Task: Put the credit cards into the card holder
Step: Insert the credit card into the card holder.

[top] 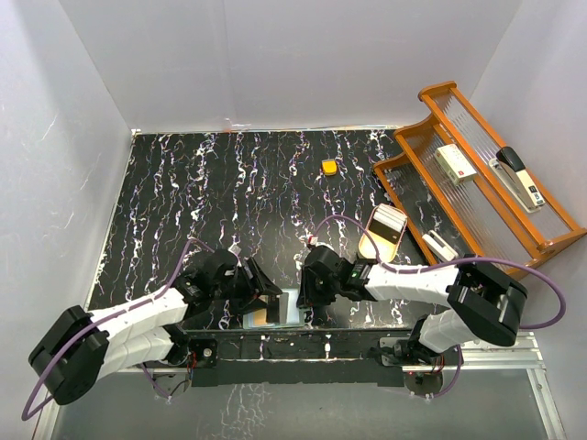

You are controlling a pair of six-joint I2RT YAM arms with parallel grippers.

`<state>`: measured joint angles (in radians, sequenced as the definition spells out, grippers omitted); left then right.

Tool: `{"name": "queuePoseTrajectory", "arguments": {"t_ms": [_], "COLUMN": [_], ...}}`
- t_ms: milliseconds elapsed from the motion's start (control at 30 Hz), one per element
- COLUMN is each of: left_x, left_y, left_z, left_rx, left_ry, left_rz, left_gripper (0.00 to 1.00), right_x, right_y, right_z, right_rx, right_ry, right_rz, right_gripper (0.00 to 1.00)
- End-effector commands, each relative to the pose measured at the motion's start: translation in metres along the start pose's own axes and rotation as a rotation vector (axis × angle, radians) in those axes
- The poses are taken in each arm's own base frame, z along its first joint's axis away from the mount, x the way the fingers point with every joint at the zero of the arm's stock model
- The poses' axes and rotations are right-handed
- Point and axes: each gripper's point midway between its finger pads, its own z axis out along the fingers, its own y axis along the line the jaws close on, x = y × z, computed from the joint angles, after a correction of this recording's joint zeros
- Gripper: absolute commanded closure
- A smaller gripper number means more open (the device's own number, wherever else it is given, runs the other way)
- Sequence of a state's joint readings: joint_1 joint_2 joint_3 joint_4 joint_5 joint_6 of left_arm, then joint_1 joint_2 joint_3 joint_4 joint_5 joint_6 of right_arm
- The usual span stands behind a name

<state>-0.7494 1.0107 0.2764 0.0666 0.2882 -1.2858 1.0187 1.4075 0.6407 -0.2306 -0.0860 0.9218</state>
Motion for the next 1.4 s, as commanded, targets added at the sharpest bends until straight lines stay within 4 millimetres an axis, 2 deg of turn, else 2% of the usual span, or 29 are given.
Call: {"name": "queuePoseTrajectory", "arguments": {"t_ms": [0, 233, 400, 700, 1100, 1367], "left_x": [0.007, 0.014, 0.011, 0.001, 0.005, 0.006], "left_y": [0.003, -0.01, -0.02, -0.007, -0.005, -0.011], "left_z": [0.004, 0.012, 0.01, -0.003, 0.015, 0.02], "left_rx": [-0.006, 0.025, 0.015, -0.06, -0.056, -0.04], "left_ry": [0.024, 0.029, 0.016, -0.057, -0.012, -0.003], "left_rz": [-0.024, -0.016, 0.017, 0.051, 0.051, 0.045], "left_gripper": [0.35, 0.34, 0.34, 0.32, 0.32, 0.31], "right_x": [0.003, 0.004, 0.002, -0.002, 0.002, 0.003], "right_y": [-0.002, -0.003, -0.004, -0.001, -0.005, -0.006], "right_z": [0.005, 0.006, 0.003, -0.002, 0.0, 0.003], "right_rx": [0.005, 0.005, 0.01, 0.008, 0.002, -0.002], "right_ry": [-0.011, -0.02, -0.03, -0.048, -0.044, -0.042], "right_rz": [0.006, 0.008, 0.005, -0.002, 0.002, 0.001], "right_gripper": [0.78, 0.8, 0.8, 0.81, 0.81, 0.81]}}
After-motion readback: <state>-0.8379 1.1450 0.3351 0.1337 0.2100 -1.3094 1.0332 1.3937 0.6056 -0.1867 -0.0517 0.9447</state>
